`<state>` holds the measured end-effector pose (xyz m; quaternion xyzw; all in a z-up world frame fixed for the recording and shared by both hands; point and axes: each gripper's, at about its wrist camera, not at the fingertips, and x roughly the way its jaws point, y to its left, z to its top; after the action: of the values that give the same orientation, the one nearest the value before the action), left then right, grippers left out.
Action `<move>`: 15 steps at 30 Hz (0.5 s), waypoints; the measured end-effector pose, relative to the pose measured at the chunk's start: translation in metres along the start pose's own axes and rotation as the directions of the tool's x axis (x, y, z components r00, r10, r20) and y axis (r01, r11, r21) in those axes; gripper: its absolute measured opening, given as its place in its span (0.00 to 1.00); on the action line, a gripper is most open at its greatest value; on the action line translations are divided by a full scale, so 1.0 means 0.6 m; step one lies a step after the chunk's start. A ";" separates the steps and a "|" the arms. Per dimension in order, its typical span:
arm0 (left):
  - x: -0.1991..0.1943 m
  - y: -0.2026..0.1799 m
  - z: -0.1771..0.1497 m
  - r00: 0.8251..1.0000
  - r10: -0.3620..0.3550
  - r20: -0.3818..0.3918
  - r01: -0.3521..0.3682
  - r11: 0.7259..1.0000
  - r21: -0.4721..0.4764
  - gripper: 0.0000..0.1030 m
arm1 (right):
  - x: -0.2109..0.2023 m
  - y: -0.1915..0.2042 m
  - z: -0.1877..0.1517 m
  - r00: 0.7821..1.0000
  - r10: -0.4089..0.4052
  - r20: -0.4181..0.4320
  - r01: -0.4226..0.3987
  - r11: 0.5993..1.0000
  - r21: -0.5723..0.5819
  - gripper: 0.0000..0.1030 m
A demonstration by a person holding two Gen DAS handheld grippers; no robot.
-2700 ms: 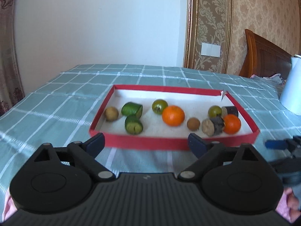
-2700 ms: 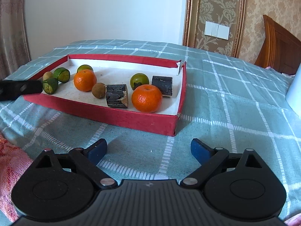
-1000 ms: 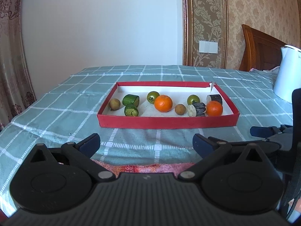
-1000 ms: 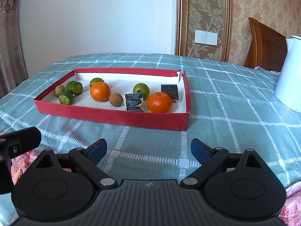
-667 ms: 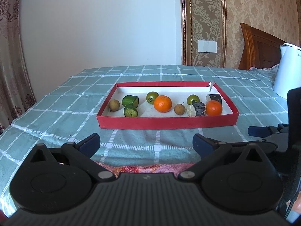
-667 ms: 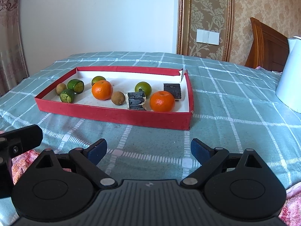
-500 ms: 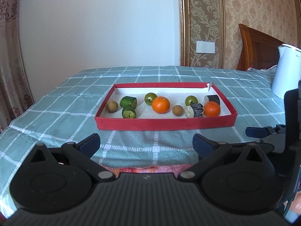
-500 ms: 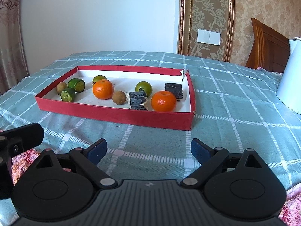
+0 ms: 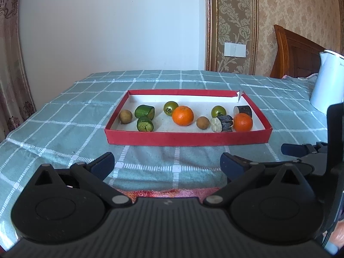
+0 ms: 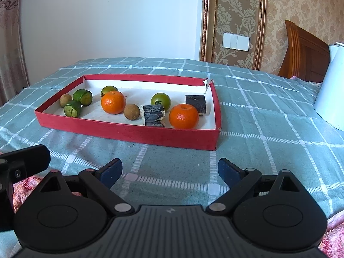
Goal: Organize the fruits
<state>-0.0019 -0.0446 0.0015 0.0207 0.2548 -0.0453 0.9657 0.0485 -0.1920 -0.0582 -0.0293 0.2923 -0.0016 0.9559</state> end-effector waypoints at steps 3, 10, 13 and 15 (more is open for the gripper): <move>0.003 -0.001 0.000 1.000 -0.001 -0.003 0.001 1.000 -0.001 1.00 | 0.001 0.000 0.001 1.000 -0.008 0.004 0.008 1.000 -0.004 0.94; 0.009 -0.007 -0.003 0.998 0.065 0.025 -0.066 0.997 0.038 1.00 | 0.005 -0.005 0.005 1.000 -0.014 0.006 0.014 1.000 0.013 0.94; 0.013 -0.007 -0.005 0.995 0.093 0.038 -0.095 0.995 0.045 1.00 | 0.007 -0.009 0.005 1.000 -0.024 0.005 0.024 0.999 0.024 0.94; 0.019 -0.007 -0.006 0.994 0.098 0.039 -0.100 0.993 0.058 1.00 | 0.010 -0.012 0.007 1.000 -0.030 0.003 0.030 0.999 0.033 0.94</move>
<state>0.0058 -0.0498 -0.0073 0.0614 0.2343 -0.0052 0.9702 0.0561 -0.1990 -0.0577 -0.0177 0.2900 -0.0206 0.9566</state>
